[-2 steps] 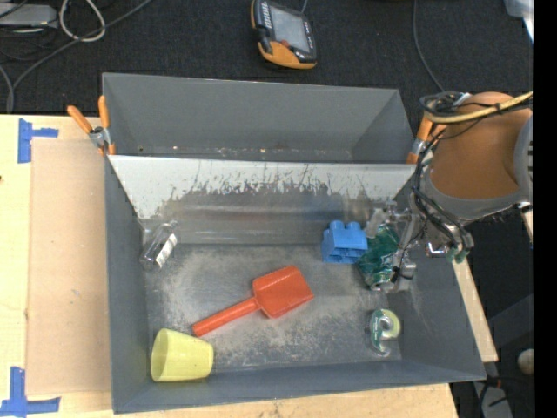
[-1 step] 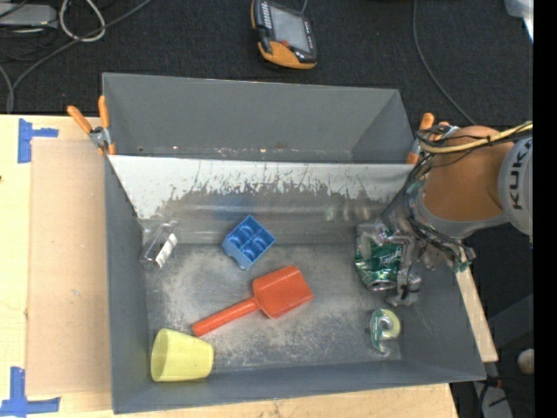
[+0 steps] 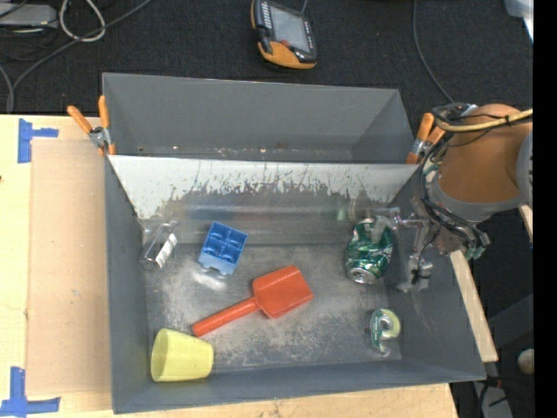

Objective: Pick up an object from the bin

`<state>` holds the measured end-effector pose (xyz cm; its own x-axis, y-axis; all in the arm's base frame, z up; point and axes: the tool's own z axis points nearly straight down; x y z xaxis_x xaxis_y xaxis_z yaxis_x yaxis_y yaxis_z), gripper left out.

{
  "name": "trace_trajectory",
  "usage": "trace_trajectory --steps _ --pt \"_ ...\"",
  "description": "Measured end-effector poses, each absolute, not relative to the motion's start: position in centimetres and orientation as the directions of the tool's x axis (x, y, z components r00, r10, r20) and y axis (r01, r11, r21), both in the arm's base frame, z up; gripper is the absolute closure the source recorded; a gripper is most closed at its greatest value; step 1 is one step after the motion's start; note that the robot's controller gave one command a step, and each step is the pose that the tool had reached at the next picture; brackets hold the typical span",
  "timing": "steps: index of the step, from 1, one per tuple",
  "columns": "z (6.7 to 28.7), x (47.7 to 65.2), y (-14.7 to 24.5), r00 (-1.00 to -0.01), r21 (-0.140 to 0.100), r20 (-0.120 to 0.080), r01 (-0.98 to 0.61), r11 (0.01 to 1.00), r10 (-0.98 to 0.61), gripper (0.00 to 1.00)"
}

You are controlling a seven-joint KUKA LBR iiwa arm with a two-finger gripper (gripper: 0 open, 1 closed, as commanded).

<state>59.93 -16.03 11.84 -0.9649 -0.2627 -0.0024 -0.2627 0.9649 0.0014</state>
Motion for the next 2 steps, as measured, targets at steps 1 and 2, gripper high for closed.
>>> trace_trajectory --steps 1,2 --pt "9.9 61.4 -15.8 -0.826 0.014 0.000 -0.563 0.826 -0.563 0.00" --pt "6.9 61.2 -13.9 -0.934 0.004 -0.002 -0.358 0.934 -0.358 0.00"
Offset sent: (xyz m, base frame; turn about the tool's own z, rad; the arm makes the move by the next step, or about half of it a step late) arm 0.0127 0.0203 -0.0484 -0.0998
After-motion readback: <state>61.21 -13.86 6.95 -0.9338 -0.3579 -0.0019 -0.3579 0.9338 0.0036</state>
